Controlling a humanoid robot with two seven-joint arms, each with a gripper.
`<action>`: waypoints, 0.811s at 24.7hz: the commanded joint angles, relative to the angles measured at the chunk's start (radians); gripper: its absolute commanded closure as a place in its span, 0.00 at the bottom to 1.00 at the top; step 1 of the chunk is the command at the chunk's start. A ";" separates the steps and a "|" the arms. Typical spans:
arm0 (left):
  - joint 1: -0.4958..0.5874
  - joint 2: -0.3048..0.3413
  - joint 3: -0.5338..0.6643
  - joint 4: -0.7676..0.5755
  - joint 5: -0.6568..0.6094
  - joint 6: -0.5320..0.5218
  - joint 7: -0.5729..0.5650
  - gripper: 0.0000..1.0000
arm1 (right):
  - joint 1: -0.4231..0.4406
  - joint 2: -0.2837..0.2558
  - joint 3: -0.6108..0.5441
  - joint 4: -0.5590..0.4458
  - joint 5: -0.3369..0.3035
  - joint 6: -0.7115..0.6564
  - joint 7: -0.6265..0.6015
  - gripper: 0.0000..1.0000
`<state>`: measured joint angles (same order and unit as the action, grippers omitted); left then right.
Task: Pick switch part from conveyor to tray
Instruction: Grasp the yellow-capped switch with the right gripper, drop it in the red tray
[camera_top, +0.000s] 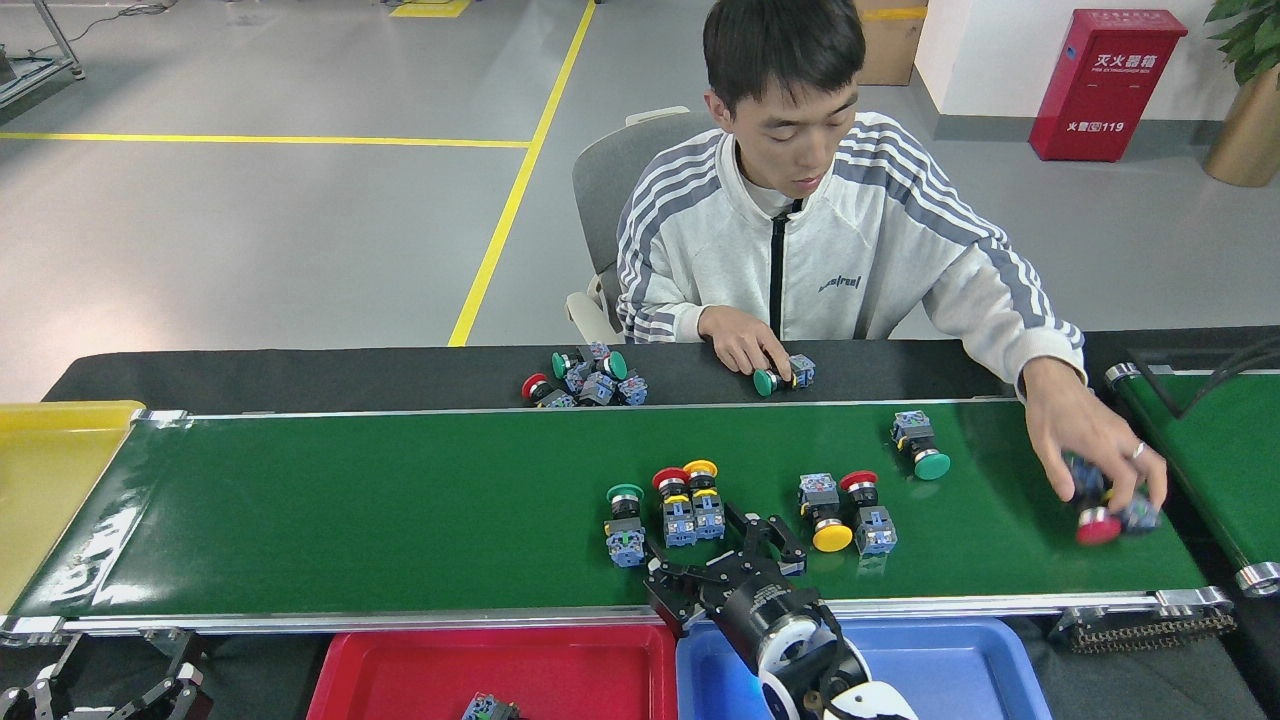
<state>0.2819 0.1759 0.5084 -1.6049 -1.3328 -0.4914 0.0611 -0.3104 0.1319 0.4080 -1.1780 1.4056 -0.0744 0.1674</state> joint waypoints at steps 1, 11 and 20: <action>-0.007 0.022 0.002 -0.006 0.003 -0.003 0.008 0.00 | -0.036 0.021 0.000 0.028 0.001 0.001 -0.008 0.30; -0.010 0.024 0.001 -0.015 0.004 -0.003 0.006 0.00 | -0.061 0.021 0.034 0.020 -0.004 -0.012 -0.011 0.98; -0.064 0.016 -0.059 -0.047 -0.003 0.008 -0.007 0.00 | 0.223 -0.075 0.048 -0.394 -0.005 -0.395 -0.011 0.98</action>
<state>0.2290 0.1889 0.4690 -1.6309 -1.3340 -0.4962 0.0553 -0.0968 0.0666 0.4526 -1.5301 1.4045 -0.3768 0.1573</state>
